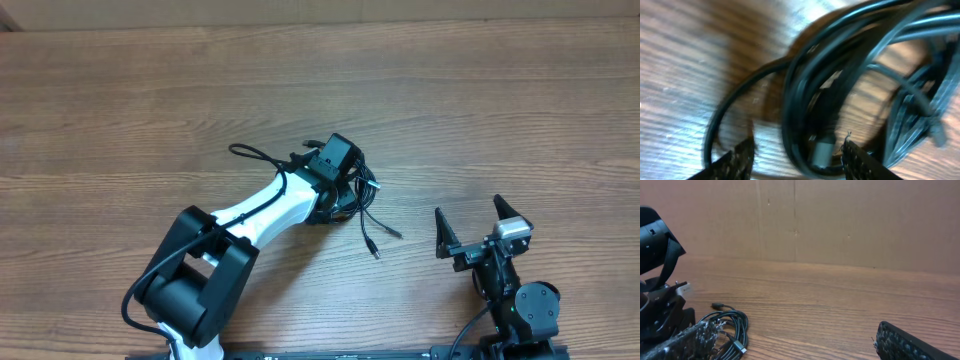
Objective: Untangle cables
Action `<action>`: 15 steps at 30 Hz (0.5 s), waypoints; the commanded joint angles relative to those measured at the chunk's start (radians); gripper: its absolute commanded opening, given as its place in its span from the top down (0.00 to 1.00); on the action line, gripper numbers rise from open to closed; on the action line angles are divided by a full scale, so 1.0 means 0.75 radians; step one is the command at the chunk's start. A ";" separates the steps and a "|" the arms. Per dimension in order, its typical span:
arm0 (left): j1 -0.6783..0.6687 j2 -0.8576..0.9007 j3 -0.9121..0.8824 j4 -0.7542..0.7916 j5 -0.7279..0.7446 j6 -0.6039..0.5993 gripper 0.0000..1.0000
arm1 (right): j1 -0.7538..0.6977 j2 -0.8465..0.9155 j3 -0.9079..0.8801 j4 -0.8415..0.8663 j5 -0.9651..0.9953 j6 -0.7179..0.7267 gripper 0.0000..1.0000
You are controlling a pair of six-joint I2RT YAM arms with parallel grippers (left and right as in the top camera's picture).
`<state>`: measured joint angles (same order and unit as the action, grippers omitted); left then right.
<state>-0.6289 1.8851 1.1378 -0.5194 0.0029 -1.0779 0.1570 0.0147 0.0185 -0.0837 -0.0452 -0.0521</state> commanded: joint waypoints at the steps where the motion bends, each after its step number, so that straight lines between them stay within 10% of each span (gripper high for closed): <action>1: -0.009 0.052 0.005 -0.004 -0.013 -0.006 0.65 | -0.005 -0.016 -0.014 0.004 0.004 -0.002 0.00; 3: -0.009 0.052 0.005 -0.011 -0.002 -0.006 0.96 | -0.005 -0.016 -0.014 0.004 0.004 -0.002 0.00; 15: 0.003 -0.082 0.005 -0.427 0.210 -0.763 0.95 | -0.005 -0.016 -0.014 0.004 0.004 -0.002 0.00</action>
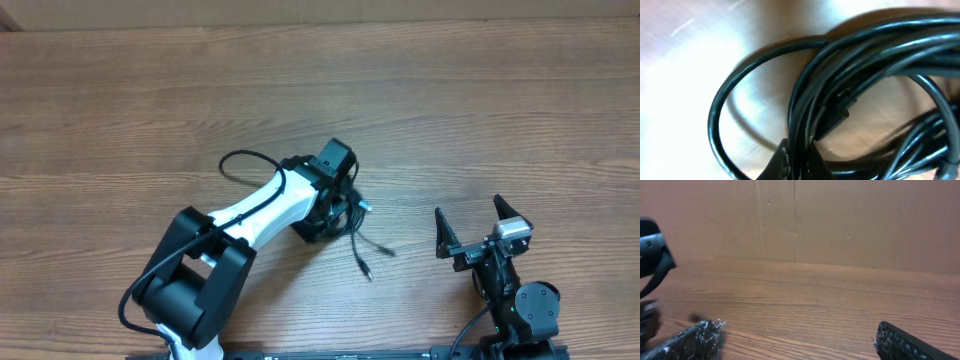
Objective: Untangle cables
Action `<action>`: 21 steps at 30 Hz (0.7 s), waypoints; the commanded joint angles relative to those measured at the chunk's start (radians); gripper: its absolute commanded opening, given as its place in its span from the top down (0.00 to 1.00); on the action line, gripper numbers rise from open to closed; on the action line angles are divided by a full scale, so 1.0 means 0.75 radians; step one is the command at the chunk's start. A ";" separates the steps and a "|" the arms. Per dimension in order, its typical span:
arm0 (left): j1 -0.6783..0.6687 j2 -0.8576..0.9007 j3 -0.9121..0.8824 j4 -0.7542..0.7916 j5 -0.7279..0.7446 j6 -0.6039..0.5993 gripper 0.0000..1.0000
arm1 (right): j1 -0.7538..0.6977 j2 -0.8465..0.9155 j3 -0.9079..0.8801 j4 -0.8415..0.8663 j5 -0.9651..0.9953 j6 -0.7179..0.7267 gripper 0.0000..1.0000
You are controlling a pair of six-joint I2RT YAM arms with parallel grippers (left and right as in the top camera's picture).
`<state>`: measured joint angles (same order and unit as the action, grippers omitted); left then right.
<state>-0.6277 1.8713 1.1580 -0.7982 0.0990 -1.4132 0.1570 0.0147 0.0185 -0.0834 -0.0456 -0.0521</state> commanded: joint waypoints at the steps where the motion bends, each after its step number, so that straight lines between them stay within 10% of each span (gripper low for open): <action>1: 0.001 -0.092 -0.022 -0.087 0.083 -0.361 0.96 | -0.005 -0.016 -0.014 0.004 0.004 -0.002 0.00; 4: 0.001 -0.193 -0.022 -0.152 0.054 -0.420 0.90 | -0.005 -0.016 -0.014 0.004 0.004 -0.002 0.00; 7: 0.001 -0.276 -0.022 -0.146 -0.007 -0.342 0.42 | -0.005 -0.016 -0.014 0.004 0.004 -0.002 0.00; 13: 0.001 -0.337 -0.022 -0.130 -0.263 0.032 0.00 | -0.005 -0.016 -0.014 0.004 0.004 -0.002 0.00; 21: -0.003 -0.255 -0.022 -0.012 -0.410 0.470 0.47 | -0.005 -0.016 -0.014 0.004 0.004 -0.002 0.00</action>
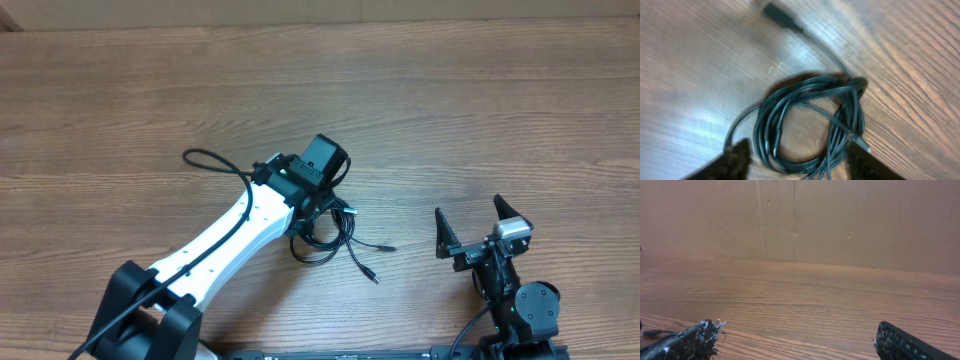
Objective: Untangle cables
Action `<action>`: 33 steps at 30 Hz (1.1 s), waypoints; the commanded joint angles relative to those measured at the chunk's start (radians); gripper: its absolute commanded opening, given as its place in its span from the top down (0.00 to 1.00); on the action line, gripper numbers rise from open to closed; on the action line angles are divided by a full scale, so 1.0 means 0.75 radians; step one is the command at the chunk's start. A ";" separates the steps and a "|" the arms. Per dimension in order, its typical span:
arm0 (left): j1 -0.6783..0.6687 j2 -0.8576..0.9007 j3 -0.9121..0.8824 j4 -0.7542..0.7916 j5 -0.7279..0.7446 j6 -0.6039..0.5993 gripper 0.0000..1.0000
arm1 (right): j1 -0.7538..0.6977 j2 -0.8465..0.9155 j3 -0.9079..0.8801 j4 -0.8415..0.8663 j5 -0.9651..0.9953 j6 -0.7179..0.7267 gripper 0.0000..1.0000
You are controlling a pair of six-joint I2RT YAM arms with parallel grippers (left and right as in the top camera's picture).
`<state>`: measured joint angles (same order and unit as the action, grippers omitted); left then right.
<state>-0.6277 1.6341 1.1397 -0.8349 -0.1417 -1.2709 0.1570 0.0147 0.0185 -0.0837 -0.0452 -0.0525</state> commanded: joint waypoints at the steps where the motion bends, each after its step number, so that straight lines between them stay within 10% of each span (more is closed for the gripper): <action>1: -0.003 0.082 0.002 0.055 -0.078 0.318 0.50 | -0.005 -0.016 -0.014 0.004 0.004 -0.002 0.00; 11: -0.001 0.314 0.002 0.078 -0.131 0.473 0.35 | -0.005 -0.016 -0.014 0.004 0.004 -0.002 0.00; 16: 0.003 0.347 0.003 0.083 -0.126 0.473 0.64 | -0.005 -0.016 -0.014 0.004 0.004 -0.002 0.00; 18: 0.003 0.347 0.003 0.084 -0.125 0.473 0.96 | -0.005 -0.016 -0.014 0.004 0.004 -0.002 0.00; 24: 0.016 0.325 0.003 -0.046 -0.120 0.235 0.96 | -0.005 -0.016 -0.014 0.004 0.004 -0.002 0.00; 31: 0.133 0.280 0.003 -0.241 0.451 -0.433 0.89 | -0.005 -0.016 -0.014 0.004 0.004 -0.002 0.00; 32: 0.147 0.280 0.003 -0.234 0.568 -0.440 0.83 | -0.005 -0.016 -0.014 0.004 0.004 -0.002 0.00; 33: 0.160 0.280 0.003 -0.218 0.670 -0.434 0.49 | -0.005 -0.016 -0.014 0.004 0.004 -0.002 0.00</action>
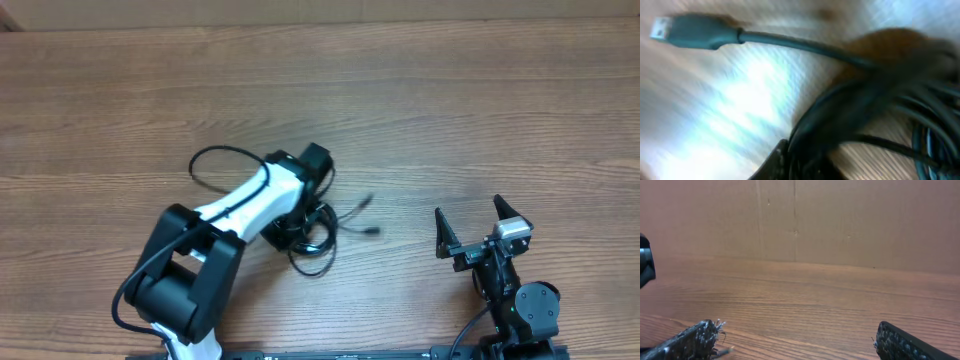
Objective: Untangle cables
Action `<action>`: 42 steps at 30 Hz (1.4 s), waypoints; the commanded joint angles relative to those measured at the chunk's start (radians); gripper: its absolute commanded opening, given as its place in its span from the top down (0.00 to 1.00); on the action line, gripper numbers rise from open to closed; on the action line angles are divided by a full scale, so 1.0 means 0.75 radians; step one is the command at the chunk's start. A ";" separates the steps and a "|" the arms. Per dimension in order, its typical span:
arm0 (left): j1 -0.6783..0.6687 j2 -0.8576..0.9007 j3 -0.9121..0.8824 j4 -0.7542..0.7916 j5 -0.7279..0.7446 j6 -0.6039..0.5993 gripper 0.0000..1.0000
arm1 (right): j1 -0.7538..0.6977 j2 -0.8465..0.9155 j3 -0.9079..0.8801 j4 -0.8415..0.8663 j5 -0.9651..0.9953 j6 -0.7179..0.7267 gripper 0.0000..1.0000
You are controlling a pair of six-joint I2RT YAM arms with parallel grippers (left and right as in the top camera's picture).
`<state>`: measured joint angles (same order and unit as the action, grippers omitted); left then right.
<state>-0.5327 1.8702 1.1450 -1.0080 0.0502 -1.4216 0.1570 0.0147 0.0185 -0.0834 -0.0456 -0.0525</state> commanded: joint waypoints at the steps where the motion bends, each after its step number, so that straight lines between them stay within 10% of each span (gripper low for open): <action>1: 0.039 -0.035 -0.005 0.024 0.455 -0.198 0.14 | -0.005 -0.016 -0.014 0.004 0.004 -0.002 0.00; 24: 0.057 -0.076 0.068 0.139 -0.358 0.929 0.13 | -0.005 -0.016 -0.014 0.004 0.004 -0.002 0.00; 42: 0.055 -0.075 0.064 0.198 -0.369 1.097 0.41 | -0.005 -0.016 -0.014 0.004 0.004 -0.002 0.00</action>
<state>-0.5011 1.8458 1.1748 -0.8631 -0.2283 -0.6159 0.1570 0.0147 0.0185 -0.0834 -0.0452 -0.0521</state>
